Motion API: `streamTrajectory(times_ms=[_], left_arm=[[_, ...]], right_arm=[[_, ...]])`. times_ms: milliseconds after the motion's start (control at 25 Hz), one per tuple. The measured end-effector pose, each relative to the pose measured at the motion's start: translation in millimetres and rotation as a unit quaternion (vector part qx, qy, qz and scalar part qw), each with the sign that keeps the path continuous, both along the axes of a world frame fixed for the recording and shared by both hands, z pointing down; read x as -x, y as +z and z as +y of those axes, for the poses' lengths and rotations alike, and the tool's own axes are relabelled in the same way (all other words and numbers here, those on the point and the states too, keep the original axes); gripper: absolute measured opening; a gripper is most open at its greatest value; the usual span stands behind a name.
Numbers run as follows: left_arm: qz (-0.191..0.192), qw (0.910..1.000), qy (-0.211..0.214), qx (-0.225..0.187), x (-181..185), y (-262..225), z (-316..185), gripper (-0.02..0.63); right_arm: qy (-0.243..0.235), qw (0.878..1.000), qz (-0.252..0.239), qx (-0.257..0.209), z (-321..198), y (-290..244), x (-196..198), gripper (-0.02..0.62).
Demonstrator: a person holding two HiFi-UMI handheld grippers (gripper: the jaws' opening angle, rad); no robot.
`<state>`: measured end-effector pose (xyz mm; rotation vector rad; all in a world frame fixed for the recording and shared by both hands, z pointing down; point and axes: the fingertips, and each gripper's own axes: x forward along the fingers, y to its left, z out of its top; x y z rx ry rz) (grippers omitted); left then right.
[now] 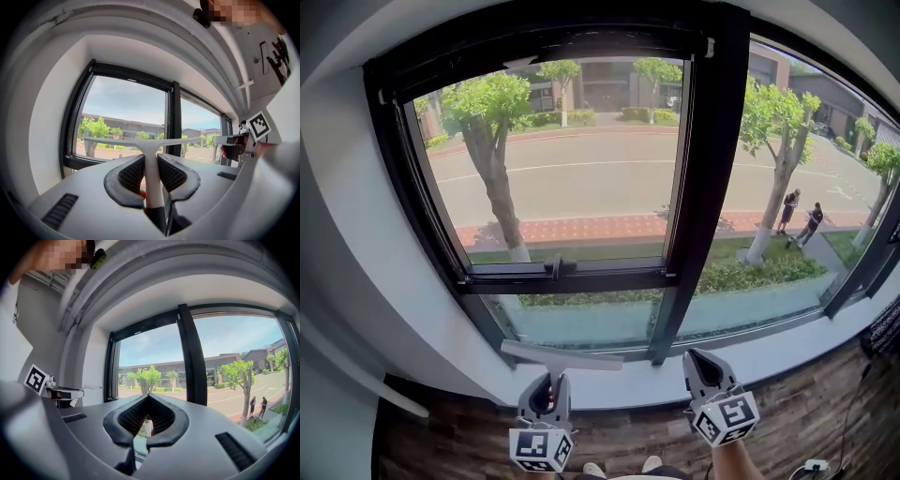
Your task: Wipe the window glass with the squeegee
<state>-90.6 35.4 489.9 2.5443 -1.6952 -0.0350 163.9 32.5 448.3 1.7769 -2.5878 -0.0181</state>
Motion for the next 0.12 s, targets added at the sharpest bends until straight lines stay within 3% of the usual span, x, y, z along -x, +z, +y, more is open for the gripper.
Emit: streamTrajectory(times_ms=[120], left_arm=[[-0.004, 1.0, -0.005, -0.001, -1.4, 0.3, 1.8, 0.092]], right_arm=[[-0.005, 1.0, 0.002, 0.001, -0.1, 1.1, -1.4, 0.009]])
